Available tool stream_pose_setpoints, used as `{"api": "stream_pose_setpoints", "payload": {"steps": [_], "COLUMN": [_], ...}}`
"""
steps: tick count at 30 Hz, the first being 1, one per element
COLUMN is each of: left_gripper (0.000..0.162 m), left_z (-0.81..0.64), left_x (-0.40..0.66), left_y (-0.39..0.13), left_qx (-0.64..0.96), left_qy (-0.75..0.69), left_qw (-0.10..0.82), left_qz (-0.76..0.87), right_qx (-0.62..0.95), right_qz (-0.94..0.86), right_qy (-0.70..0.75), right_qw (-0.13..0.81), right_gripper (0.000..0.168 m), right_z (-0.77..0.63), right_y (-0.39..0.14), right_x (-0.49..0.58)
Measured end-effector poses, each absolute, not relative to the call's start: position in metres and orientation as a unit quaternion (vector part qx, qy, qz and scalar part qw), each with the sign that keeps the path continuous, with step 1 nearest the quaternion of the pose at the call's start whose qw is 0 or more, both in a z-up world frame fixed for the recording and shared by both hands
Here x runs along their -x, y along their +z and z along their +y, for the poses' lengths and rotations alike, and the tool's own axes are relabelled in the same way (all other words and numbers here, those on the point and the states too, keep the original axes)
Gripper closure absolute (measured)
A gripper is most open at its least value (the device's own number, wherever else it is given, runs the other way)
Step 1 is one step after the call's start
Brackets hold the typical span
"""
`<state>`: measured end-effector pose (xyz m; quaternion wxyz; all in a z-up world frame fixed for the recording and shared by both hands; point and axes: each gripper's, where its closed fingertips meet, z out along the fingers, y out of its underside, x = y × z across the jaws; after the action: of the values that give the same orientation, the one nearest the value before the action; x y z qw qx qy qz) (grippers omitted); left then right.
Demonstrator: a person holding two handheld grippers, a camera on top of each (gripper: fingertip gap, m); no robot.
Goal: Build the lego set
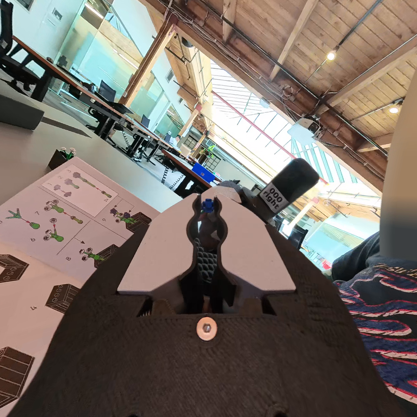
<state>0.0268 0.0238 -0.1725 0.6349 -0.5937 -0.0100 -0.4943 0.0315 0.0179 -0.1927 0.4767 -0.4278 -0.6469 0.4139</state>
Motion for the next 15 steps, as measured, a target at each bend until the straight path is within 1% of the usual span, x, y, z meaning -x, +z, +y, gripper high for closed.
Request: {"api": "stream_pose_setpoints", "payload": {"steps": [1, 3, 9, 11, 15], "left_gripper": [0.152, 0.152, 0.152, 0.152, 0.151], "left_z": [0.023, 0.023, 0.02, 0.02, 0.02], "left_x": [-0.027, -0.028, -0.032, -0.033, -0.035], "left_y": [-0.173, -0.172, -0.169, -0.17, -0.169], "left_qx": [0.593, 0.593, 0.59, 0.596, 0.602], "left_qy": [-0.496, -0.497, -0.508, -0.503, -0.49], "left_qw": [0.634, 0.634, 0.627, 0.626, 0.629], "left_qz": [-0.009, -0.007, 0.005, 0.011, 0.024], "right_qx": [0.428, 0.422, 0.409, 0.396, 0.38], "right_qz": [-0.634, -0.619, -0.639, -0.659, -0.684], "right_qy": [0.434, 0.457, 0.454, 0.433, 0.407], "right_qw": [0.476, 0.48, 0.467, 0.471, 0.471], "right_gripper": [0.144, 0.153, 0.153, 0.163, 0.165], "right_z": [0.019, 0.02, 0.023, 0.023, 0.021], "right_y": [-0.189, -0.183, -0.188, -0.19, -0.193], "right_x": [-0.032, -0.034, -0.036, -0.036, -0.036]}}
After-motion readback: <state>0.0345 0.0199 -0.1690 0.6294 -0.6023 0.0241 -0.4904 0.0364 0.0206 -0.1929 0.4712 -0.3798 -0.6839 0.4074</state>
